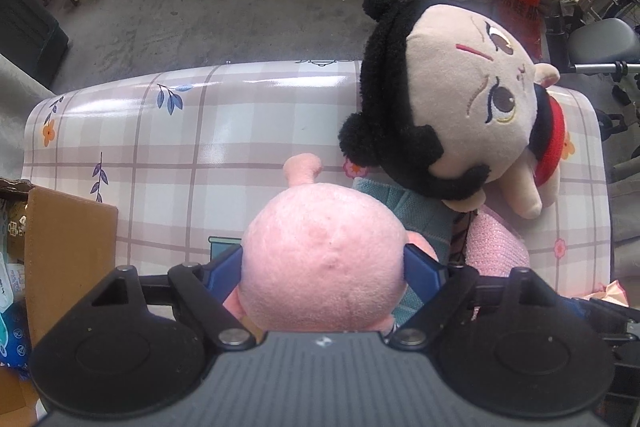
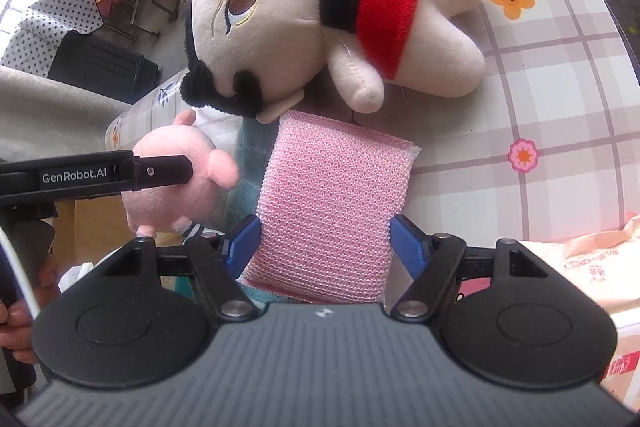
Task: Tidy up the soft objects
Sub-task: 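Grasp the pink sponge with the right gripper while the left grasps the pink pig plush, then carry the sponge and pig plush over the cardboard box with both grippers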
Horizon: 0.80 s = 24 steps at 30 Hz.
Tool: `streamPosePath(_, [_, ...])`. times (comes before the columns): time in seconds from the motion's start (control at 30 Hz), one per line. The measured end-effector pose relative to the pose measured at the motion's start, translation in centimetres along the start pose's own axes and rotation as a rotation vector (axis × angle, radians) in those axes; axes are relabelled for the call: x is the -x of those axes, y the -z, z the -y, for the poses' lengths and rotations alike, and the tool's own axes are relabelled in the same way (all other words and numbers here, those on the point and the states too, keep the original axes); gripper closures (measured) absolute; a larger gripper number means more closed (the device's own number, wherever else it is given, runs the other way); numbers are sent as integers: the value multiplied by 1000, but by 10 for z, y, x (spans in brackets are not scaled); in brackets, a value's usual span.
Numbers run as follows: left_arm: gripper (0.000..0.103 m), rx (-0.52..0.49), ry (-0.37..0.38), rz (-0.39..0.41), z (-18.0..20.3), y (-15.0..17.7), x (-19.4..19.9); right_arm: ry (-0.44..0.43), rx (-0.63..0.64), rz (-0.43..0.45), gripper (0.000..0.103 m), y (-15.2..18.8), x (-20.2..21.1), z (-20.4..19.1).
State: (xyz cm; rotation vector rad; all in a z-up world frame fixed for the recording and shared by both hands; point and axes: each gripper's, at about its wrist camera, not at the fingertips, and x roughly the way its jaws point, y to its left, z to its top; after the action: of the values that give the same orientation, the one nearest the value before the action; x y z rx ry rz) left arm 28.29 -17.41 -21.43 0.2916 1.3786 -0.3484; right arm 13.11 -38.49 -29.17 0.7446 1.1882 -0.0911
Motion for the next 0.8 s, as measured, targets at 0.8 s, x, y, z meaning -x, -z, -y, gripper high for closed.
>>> streamPosePath(0.8, [18, 25, 97, 238, 6, 40, 86, -49, -33, 122, 32, 22, 79, -16])
